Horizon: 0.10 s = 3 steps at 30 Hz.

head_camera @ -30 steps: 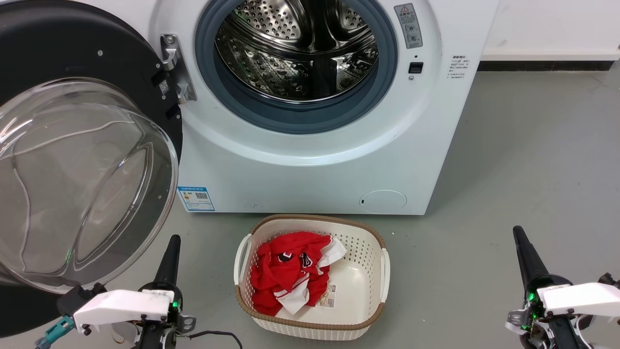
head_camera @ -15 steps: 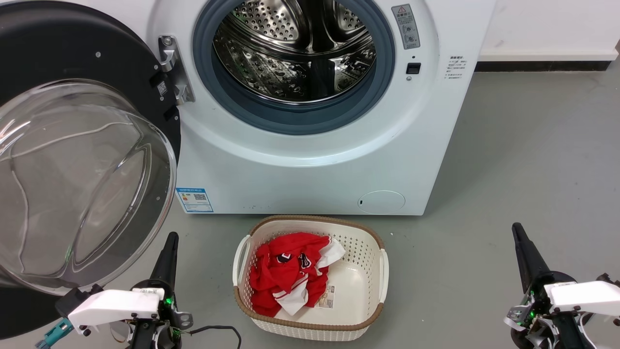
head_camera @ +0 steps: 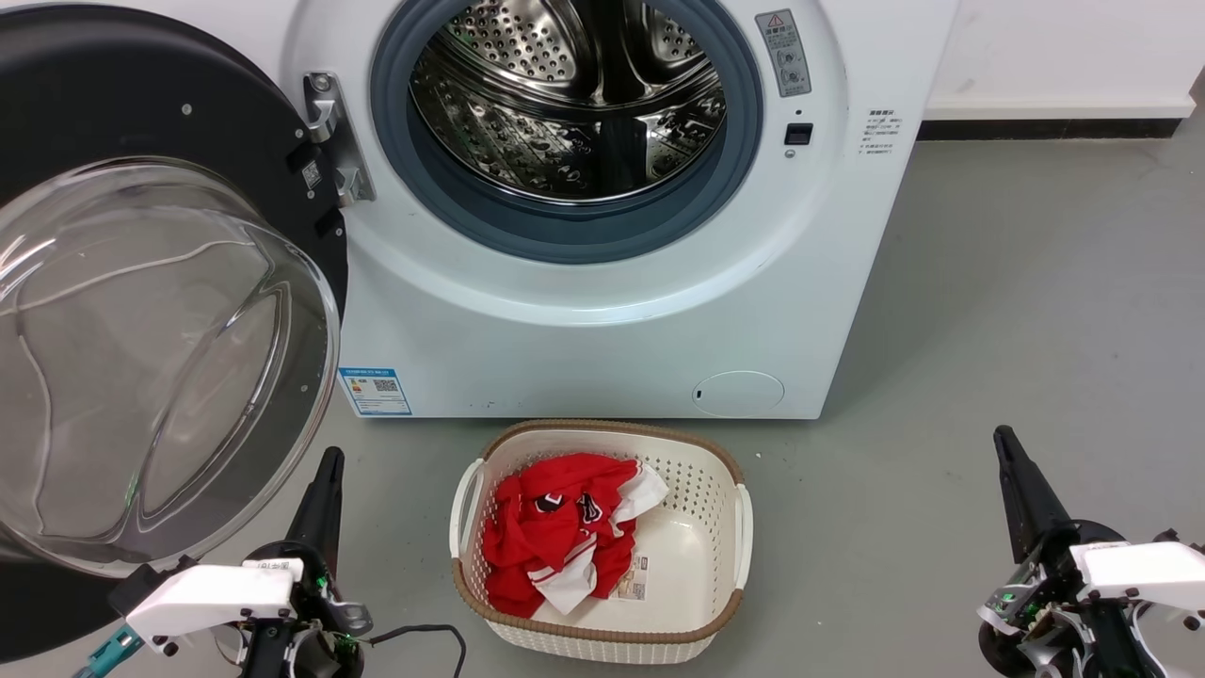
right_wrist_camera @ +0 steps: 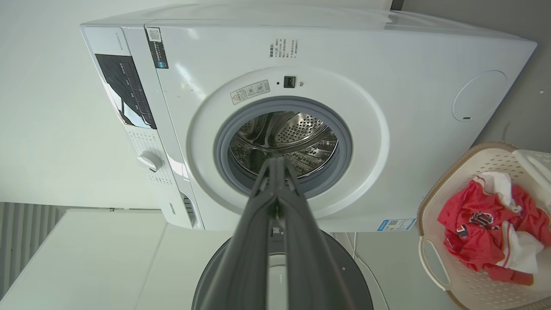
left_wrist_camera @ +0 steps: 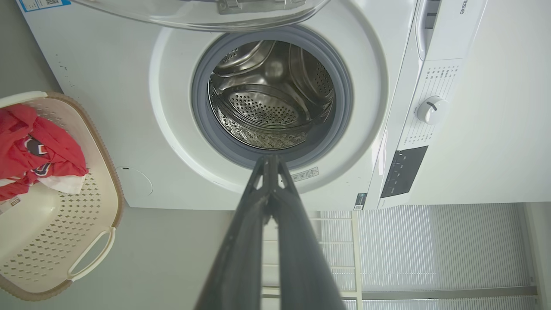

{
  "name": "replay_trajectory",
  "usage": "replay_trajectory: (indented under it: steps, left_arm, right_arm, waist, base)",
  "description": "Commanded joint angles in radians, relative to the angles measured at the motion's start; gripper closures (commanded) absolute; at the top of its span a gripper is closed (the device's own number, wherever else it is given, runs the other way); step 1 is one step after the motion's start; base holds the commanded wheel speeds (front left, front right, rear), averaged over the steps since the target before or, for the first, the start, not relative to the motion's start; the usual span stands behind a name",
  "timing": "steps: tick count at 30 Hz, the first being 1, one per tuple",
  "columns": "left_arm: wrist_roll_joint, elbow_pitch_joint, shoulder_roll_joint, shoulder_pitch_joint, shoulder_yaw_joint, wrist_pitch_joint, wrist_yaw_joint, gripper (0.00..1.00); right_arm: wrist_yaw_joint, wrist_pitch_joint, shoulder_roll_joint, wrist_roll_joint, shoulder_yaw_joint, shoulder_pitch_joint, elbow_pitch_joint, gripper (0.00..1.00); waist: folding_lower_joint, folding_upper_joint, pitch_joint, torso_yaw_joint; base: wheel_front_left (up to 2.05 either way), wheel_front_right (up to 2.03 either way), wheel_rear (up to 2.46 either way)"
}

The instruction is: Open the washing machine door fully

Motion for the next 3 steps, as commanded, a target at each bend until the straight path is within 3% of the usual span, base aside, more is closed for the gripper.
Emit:
replay_trajectory:
  steps: [1, 3]
  left_arm:
    - [-0.024, 0.001, -0.001, -0.009, 0.007, 0.009, -0.007, 1.0]
    - [-0.036, 0.002, -0.001, -0.01, 0.008, 0.01, -0.007, 1.0]
  right_arm:
    - [0.0, 0.007, -0.001, 0.023, -0.002, -0.014, 0.003, 1.0]
    - [0.0, 0.011, -0.001, 0.036, -0.002, -0.016, 0.005, 1.0]
  waist:
    - [0.0, -0.0001, 0.0, -0.001]
    - [0.0, -0.0001, -0.001, -0.002]
  base:
    - [0.0, 0.0, 0.0]
    - [0.0, 0.0, 0.0]
